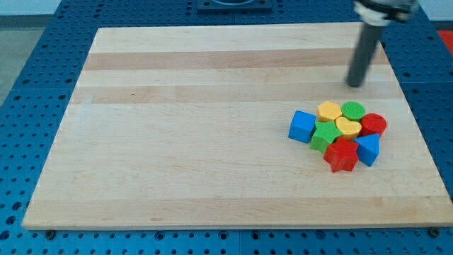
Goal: Move the yellow hexagon and the green circle slightly to the left
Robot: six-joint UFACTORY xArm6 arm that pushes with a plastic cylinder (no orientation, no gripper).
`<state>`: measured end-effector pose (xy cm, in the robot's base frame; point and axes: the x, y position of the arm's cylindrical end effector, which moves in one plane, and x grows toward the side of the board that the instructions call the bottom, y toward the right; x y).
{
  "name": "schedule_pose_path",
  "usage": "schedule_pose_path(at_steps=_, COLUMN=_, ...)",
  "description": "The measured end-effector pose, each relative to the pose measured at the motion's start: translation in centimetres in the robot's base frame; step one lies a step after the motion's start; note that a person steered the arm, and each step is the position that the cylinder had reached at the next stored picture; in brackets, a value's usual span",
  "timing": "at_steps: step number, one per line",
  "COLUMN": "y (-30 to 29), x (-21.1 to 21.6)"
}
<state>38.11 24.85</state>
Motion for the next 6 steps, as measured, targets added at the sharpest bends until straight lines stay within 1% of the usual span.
schedule_pose_path(at_steps=1, y=3.0, x=7.3)
schedule_pose_path(at_steps=2, y=2.1, x=13.5)
schedule_pose_path(at_steps=3, y=-0.8, x=13.9)
schedule_pose_path(at_steps=5, y=-1.5, x=13.9)
schedule_pose_path(at_steps=6, y=-3.1, x=13.0)
